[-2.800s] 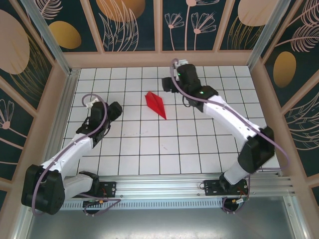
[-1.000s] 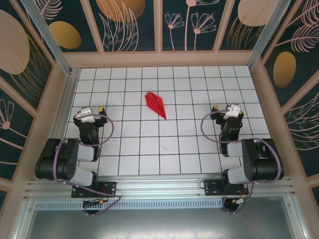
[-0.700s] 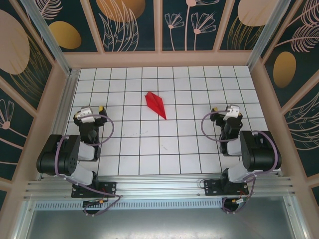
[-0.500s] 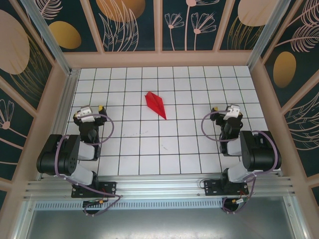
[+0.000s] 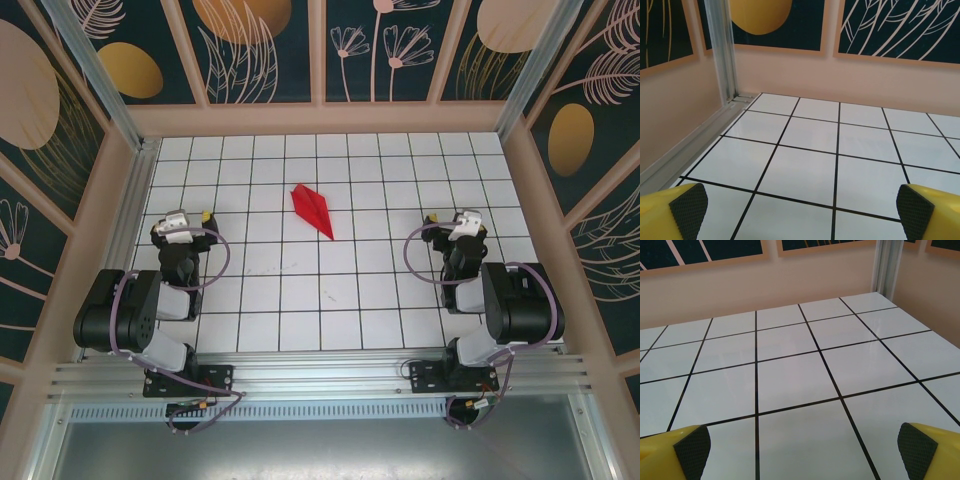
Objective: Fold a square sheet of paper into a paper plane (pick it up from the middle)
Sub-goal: Reset both arms
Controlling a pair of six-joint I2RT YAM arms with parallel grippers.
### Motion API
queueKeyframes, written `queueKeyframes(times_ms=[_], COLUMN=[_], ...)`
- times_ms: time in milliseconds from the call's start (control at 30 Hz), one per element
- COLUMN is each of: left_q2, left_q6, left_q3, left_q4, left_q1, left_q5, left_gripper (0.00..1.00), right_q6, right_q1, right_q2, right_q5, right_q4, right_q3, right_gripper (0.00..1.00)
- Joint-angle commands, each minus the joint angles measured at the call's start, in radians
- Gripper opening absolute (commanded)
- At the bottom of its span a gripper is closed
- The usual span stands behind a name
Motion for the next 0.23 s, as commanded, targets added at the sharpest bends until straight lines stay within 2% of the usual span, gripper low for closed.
queueKeyframes(times_ms=[0, 200], left_q2=[0.008, 0.005], left_q6=[0.017, 0.017], left_q3=[0.026, 0.021], left_q4=[-0.012, -0.007], left_q1=[0.007, 0.007], left_q5=[0.027, 0.027], left_gripper=[0.98, 0.99], right_q6=[0.019, 0.019], right_q1=[-0.010, -0.009], right_q2=[0.007, 0.007], right_q5=[-0.024, -0.024], right_q4=[0.047, 0.050], right_q3=[0.005, 0.004], right_gripper=[0.99, 0.99])
